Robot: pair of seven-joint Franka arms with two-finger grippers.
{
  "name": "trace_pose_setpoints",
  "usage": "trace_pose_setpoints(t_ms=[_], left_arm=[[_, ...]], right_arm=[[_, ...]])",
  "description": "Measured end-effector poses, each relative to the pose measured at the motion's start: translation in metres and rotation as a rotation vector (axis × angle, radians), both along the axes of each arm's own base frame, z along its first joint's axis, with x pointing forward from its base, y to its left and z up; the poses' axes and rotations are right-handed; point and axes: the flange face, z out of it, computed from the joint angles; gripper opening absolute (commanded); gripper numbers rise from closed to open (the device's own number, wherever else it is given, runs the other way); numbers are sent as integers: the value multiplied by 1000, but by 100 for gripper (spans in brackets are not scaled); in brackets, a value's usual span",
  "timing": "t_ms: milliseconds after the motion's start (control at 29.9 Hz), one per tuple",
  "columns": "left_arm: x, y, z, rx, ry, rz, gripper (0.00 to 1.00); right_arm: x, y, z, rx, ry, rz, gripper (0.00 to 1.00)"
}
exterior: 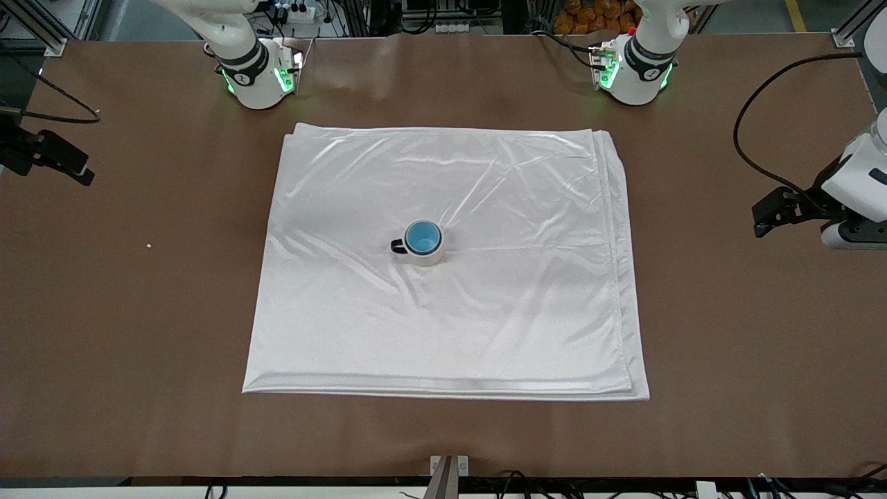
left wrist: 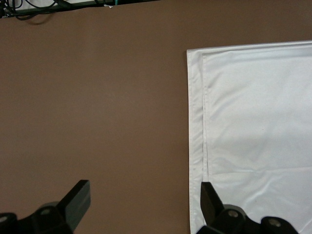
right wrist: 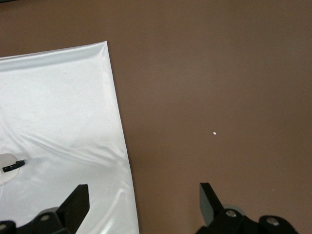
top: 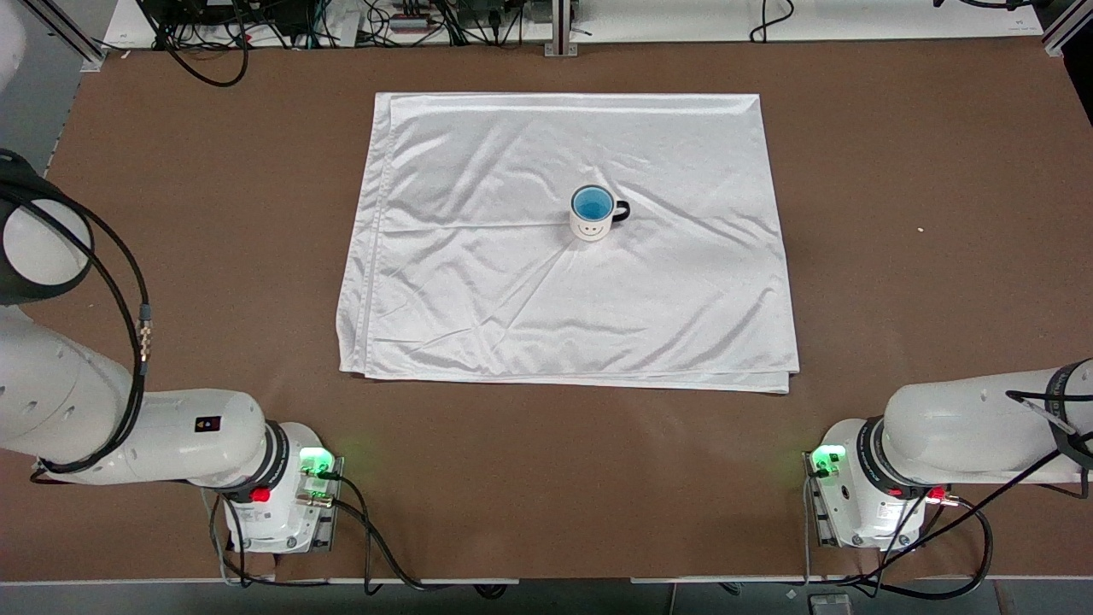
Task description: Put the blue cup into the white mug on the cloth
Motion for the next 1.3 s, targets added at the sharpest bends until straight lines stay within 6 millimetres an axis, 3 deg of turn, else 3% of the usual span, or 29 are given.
trace_pose_setpoints(t_ms=[1302], left_arm=[[-2,-8,5,-39,-7,-11,100]], right_arm=[[0,-2,0,0,0,-3,100]])
